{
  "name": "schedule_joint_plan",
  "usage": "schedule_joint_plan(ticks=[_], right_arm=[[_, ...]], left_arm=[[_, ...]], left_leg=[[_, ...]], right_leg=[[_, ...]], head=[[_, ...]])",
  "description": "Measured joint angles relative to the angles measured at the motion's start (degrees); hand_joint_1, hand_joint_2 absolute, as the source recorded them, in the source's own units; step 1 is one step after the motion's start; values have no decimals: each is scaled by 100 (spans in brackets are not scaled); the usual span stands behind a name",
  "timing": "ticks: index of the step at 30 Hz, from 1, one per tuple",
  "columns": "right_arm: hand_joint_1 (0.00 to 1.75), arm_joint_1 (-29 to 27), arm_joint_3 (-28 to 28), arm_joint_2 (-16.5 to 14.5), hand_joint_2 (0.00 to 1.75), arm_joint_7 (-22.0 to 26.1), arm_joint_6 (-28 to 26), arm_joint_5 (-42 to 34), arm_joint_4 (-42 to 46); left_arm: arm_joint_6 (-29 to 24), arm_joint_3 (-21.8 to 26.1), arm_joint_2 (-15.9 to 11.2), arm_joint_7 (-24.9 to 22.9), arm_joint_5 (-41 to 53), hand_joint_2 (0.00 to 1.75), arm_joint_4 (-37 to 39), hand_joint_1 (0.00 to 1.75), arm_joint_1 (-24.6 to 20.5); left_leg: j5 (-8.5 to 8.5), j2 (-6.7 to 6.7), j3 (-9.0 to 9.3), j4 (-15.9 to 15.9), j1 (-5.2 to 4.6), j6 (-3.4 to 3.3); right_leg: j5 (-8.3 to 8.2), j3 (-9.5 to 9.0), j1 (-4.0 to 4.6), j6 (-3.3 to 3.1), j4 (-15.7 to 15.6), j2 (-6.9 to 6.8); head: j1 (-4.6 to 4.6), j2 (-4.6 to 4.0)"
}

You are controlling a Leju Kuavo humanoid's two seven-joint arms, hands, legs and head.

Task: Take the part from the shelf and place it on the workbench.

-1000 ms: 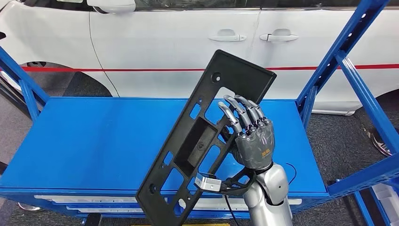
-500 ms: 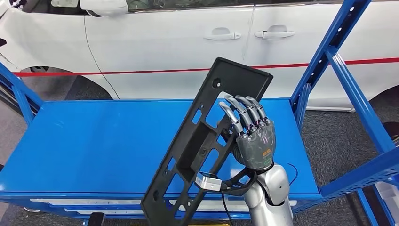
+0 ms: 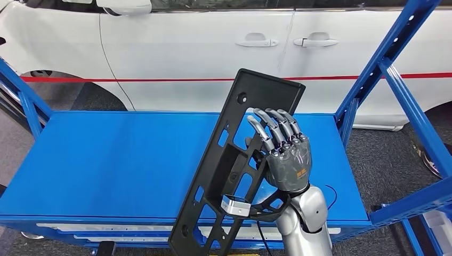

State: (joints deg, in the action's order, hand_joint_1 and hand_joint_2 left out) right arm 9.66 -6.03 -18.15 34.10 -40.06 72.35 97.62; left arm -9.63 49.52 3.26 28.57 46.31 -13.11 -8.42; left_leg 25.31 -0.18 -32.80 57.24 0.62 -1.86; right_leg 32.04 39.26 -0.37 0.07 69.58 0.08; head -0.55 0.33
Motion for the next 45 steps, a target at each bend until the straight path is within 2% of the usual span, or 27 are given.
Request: schedule_joint_plan(ticks=[1,2,3,6,8,11,12,14,16,17,18,19,20,22,23,26,27,29,31,32,33,34,36,38,42,43,45], right_arm=[[70,-3,0,2,175,0,0,2,-14],[70,-5,1,3,175,0,0,3,-30],[70,-7,1,3,175,0,0,5,-43],[70,-8,1,3,175,1,0,9,-57],[70,-8,0,2,175,1,0,12,-62],[148,-9,0,-1,175,1,0,17,-65],[175,-9,0,-3,175,2,0,19,-65],[175,-9,0,-7,175,2,0,19,-68],[175,-9,0,-7,175,5,0,11,-82],[175,-10,0,-7,175,8,0,7,-93],[175,-10,0,-7,175,10,0,4,-102],[175,-10,0,-7,175,10,0,3,-108],[175,-10,0,-7,175,10,0,2,-110],[175,-10,0,-8,175,10,0,1,-110],[175,-10,0,-8,175,11,0,1,-111],[175,-11,0,-7,175,13,0,3,-112],[175,-10,0,-5,175,13,-1,4,-111],[175,-10,0,-1,175,11,-1,6,-113],[175,-12,1,2,175,7,-1,6,-120],[175,-14,2,3,175,5,-1,7,-127],[175,-17,2,3,175,5,0,9,-133],[175,-20,2,3,175,6,0,11,-139],[175,-23,2,3,175,7,0,13,-145],[175,-23,2,2,175,7,0,13,-146],[175,-24,2,-2,175,8,0,13,-147],[175,-24,1,-4,175,8,0,13,-147],[175,-24,1,-8,175,8,0,15,-149]], left_arm=[[5,3,0,8,1,175,0,0,1],[11,5,0,15,1,175,0,0,2],[18,8,1,19,2,175,0,0,2],[29,9,2,25,2,175,0,0,1],[30,9,1,28,2,175,0,0,2],[28,9,1,45,11,175,0,0,0],[9,9,1,54,35,175,0,0,-2],[-52,7,1,82,97,87,0,0,-2],[-80,5,0,101,112,0,0,0,4],[-65,5,0,102,93,0,0,0,9],[-48,5,0,94,73,0,0,0,13],[-32,5,0,86,58,0,0,0,13],[-19,5,0,83,45,0,0,0,10],[-11,5,-6,85,32,0,0,0,-1],[-9,5,-9,87,28,0,0,0,-4],[-3,6,-14,90,25,0,0,0,3],[1,7,-13,91,20,0,0,0,4],[13,7,-9,97,11,0,0,0,0],[23,7,-7,107,9,87,0,0,1],[26,7,-7,114,9,131,0,0,4],[28,7,-7,125,10,175,0,0,6],[30,7,-4,139,10,175,0,0,6],[36,7,4,167,12,175,0,0,5],[34,7,9,187,28,175,0,0,3],[-103,5,13,194,137,175,-1,0,-4],[-169,2,15,173,180,175,-2,0,-6],[-250,-5,19,141,219,175,-2,0,-7]], left_leg=[[3,2,-3,5,-1,-3],[7,2,-5,13,-1,-3],[14,-1,-5,26,0,3],[72,-16,-14,112,-2,62],[104,-20,-36,156,-16,126],[132,-17,-32,167,-2,226],[198,-15,-59,247,7,256],[482,-11,-260,713,17,304],[805,-11,-601,1436,17,330],[858,-11,-718,1669,17,333],[794,-11,-733,1687,16,326],[630,-11,-639,1481,16,309],[410,-11,-452,1092,12,279],[149,-9,-113,376,-16,210],[109,-9,-33,191,-36,180],[72,-7,-8,85,-49,106],[43,-4,10,44,-33,72],[-4,5,35,-20,-1,12],[-6,11,19,-21,-4,-11],[-4,14,12,-16,-5,-12],[-1,15,8,-8,-5,-10],[5,13,7,5,-3,-1],[35,4,1,57,1,36],[73,-4,-32,127,-17,99],[132,0,-63,182,-2,233],[223,1,-112,308,6,262],[545,2,-364,884,14,306]], right_leg=[[113,162,-11,15,321,-1],[123,250,-22,27,484,-2],[22,231,-34,33,433,-4],[-468,-237,-50,12,-538,-7],[-543,-389,-33,-43,-880,4],[-549,-396,-19,-147,-911,18],[-559,-408,-26,-183,-930,14],[-573,-422,-36,-235,-956,2],[-573,-414,-25,-256,-954,-2],[-572,-411,-17,-259,-950,-3],[-571,-410,-11,-260,-945,-2],[-571,-413,-5,-261,-941,0],[-570,-419,0,-260,-939,1],[-572,-418,13,-238,-936,3],[-578,-411,15,-214,-937,3],[-598,-409,12,-113,-959,1],[-556,-396,12,-82,-914,-1],[-292,-221,7,-36,-514,-3],[63,122,-5,-4,194,-2],[142,254,-14,11,459,-3],[109,291,-24,23,536,-5],[-25,217,-37,30,397,-6],[-382,-164,-56,18,-325,-10],[-530,-404,-46,-34,-835,-6],[-545,-427,-22,-170,-938,10],[-556,-438,-32,-204,-958,5],[-562,-445,-38,-242,-975,-5]], head=[[-1,0],[-1,0],[-1,0],[0,0],[-2,0],[-3,0],[-4,0],[-5,0],[-5,0],[-5,0],[-4,0],[-4,0],[-4,0],[-3,0],[-3,0],[-3,0],[-2,0],[0,0],[-1,0],[-1,0],[-2,0],[-1,0],[-1,0],[-3,0],[-3,0],[-4,0],[-4,0]])
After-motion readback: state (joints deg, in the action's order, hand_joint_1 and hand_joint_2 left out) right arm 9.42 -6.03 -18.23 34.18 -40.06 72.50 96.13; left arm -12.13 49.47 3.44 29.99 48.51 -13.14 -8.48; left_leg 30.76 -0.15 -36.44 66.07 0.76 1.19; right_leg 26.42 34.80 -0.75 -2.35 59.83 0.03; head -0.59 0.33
